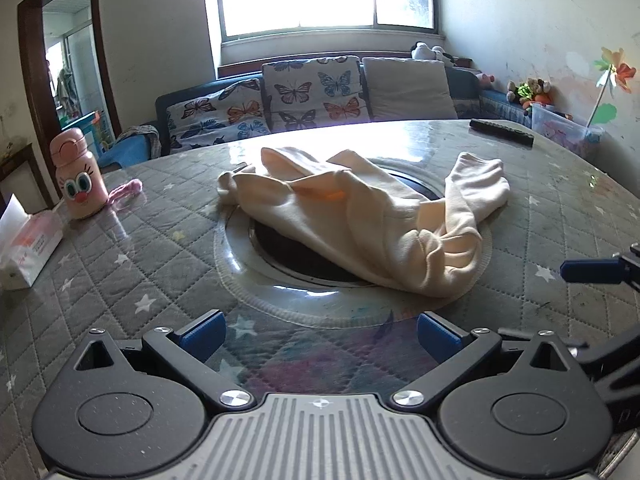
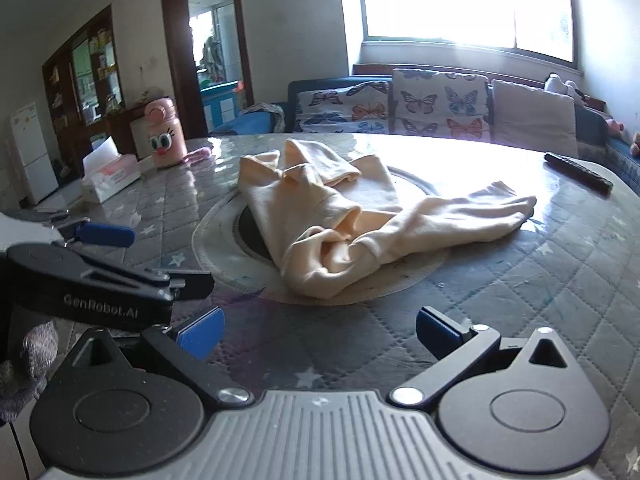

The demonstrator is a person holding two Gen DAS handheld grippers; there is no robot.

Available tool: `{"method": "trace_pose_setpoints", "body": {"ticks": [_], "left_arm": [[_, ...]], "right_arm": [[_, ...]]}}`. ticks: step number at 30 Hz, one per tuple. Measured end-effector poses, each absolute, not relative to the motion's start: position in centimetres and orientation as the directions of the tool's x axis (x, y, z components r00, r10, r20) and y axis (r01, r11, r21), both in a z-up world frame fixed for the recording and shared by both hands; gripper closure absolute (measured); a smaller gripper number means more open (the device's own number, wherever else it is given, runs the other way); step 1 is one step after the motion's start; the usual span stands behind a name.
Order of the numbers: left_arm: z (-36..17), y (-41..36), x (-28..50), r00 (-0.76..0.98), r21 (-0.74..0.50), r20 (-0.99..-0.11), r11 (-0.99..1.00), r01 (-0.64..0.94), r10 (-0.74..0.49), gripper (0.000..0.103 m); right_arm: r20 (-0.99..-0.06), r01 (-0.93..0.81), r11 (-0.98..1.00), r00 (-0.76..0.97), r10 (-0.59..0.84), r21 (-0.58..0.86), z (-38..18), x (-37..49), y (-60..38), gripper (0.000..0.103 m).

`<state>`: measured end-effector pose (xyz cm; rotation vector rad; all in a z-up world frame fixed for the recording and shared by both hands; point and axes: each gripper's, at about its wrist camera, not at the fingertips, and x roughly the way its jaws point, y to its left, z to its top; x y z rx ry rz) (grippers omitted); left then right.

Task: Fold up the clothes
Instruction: 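Approach the crumpled cream sweatshirt with both grippers open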

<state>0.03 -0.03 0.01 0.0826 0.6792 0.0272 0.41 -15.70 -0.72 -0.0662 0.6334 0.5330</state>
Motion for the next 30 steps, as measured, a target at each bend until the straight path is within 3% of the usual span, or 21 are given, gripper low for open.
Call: {"method": "trace_pose_setpoints", "body": {"ticks": [30], "left_arm": [[0.5,0.0,3.3,0.78,0.113,-0.621,0.994,-0.012,0.08,0.0]], "right_arm": [[-0.567,-0.472,0.872,0.687,0.454,0.126,0.0,3.2,-15.6,0.0]]}}
